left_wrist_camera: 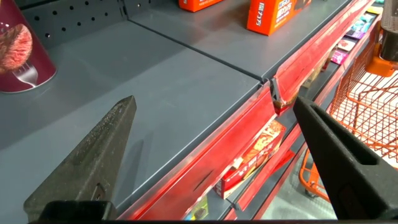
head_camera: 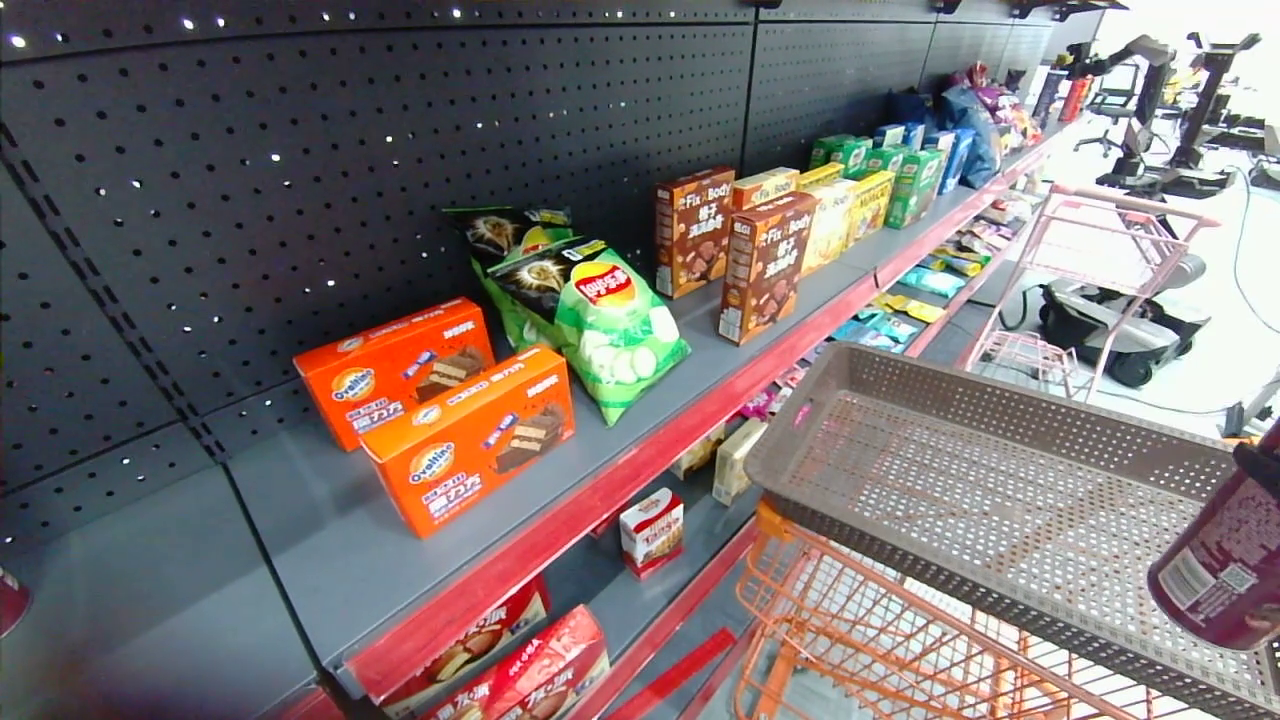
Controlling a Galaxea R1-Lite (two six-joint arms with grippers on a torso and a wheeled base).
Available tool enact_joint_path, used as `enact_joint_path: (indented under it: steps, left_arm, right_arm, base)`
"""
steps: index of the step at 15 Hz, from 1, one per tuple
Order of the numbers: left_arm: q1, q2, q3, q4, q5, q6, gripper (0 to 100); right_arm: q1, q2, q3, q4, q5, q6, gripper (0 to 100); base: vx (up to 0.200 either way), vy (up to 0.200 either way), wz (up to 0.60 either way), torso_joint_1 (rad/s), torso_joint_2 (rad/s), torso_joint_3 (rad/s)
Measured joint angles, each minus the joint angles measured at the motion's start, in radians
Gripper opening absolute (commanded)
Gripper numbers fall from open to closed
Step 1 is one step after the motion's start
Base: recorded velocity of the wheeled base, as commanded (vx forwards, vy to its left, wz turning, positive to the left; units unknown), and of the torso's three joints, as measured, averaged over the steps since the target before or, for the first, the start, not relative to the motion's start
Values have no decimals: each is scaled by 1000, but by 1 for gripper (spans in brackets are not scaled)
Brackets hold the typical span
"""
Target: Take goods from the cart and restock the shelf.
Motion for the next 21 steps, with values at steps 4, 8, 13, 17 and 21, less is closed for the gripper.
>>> enact_joint_path:
  steps: [4, 8, 13, 17, 21]
  left_arm:
    - [0, 0, 0, 0, 0, 1, 100]
    - [0, 0, 0, 0, 0, 1, 100]
    - [0, 0, 0, 0, 1, 0, 100]
    - [0, 0, 0, 0, 1, 0, 100]
    - [0, 0, 0, 0, 1, 0, 100]
  right_arm:
    - [-203, -3, 16, 58, 183, -57, 0]
    - [-245, 19, 10, 60, 53, -121, 0]
    - [-230, 47, -8, 27, -39, -116, 0]
    - [-98, 54, 7, 11, -307, -104, 0]
    - [-40, 61, -4, 10, -322, -31, 0]
  base:
    - [0, 0, 0, 0, 0, 0]
    - [0, 0, 0, 0, 0, 0]
    - [0, 0, 0, 0, 0, 0]
    - [0, 0, 0, 0, 0, 0]
    - [0, 0, 0, 0, 0, 0]
